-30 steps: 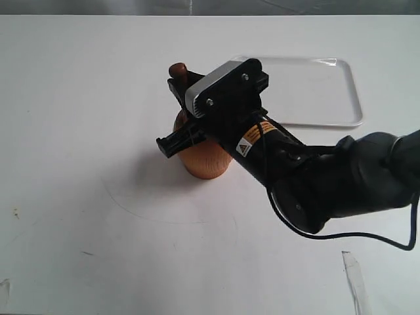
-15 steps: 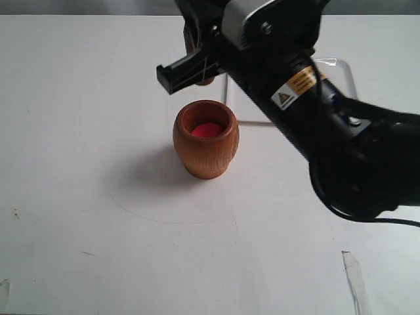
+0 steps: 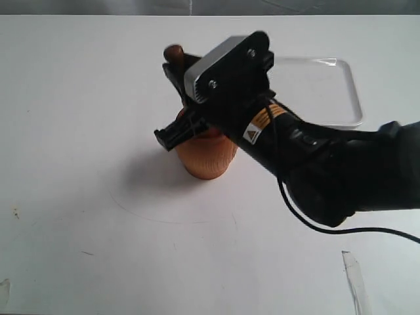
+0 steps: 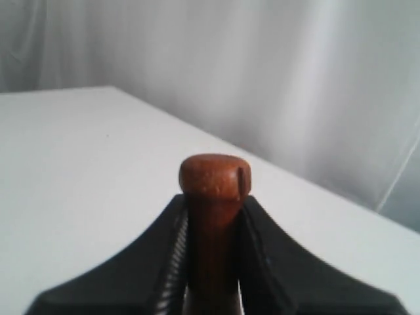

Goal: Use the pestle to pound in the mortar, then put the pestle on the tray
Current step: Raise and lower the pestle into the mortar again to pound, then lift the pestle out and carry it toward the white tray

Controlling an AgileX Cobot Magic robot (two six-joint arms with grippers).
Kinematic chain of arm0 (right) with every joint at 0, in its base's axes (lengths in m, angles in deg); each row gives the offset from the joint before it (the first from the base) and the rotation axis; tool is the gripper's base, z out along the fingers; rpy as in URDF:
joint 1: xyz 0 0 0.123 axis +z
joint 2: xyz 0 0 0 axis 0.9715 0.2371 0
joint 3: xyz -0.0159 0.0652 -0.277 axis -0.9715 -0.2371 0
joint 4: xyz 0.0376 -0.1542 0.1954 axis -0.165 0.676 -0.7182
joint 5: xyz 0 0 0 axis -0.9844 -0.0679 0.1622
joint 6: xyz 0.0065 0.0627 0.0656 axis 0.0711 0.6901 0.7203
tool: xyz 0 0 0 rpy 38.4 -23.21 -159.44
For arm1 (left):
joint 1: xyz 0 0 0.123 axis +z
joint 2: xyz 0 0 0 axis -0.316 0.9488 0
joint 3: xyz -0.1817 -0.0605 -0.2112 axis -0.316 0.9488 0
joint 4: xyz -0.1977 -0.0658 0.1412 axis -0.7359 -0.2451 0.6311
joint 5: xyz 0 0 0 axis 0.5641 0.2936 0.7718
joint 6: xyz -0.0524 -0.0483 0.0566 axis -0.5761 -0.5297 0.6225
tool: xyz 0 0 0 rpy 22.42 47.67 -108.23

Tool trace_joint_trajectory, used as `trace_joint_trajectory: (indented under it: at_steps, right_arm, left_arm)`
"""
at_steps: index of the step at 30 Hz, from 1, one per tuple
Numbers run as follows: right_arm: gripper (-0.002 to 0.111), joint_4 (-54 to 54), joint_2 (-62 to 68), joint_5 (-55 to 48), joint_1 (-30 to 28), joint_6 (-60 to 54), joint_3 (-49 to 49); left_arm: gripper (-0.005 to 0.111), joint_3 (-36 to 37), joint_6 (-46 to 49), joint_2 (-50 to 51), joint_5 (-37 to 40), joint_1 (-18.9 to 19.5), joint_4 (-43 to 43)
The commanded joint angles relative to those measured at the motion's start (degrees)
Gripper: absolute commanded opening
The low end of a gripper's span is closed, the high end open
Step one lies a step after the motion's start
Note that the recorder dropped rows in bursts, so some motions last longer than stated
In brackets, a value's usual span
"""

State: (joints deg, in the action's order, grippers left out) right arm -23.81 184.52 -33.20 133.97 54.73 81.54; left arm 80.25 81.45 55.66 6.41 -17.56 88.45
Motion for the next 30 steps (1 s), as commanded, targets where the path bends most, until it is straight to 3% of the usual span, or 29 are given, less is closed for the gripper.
trace_joint_trajectory:
  at_steps: [1,8,15,21,23,25,30]
  right_arm:
    - [0.000,0.74,6.14,-0.39,-0.58,0.92,-0.12]
    - [0.000,0.52,7.92,-0.84,-0.58,0.82,-0.12]
    - [0.000,-2.17,3.80,9.23,-0.58,-1.90,-0.12]
    - [0.000,-12.40,-8.64,8.17,-0.58,-18.80,-0.12]
    - [0.000,-18.91,-14.22,6.01,-0.82,-29.85,-0.12]
    - [0.000,-21.17,-18.21,-1.91,-4.09,-36.70,-0.12]
    - [0.000,-21.54,-18.47,-18.43,-18.68,-36.89,-0.12]
  left_arm:
    - [0.000,0.03,-0.47,-0.07,-0.17,-0.44,-0.42]
    - [0.000,0.03,-0.47,-0.07,-0.17,-0.44,-0.42]
    - [0.000,0.03,-0.47,-0.07,-0.17,-0.44,-0.42]
    - [0.000,0.03,-0.47,-0.07,-0.17,-0.44,-0.42]
    - [0.000,0.03,-0.47,-0.07,-0.17,-0.44,-0.42]
    - [0.000,0.03,-0.47,-0.07,-0.17,-0.44,-0.42]
    - [0.000,0.03,-0.47,-0.07,-0.17,-0.44,-0.42]
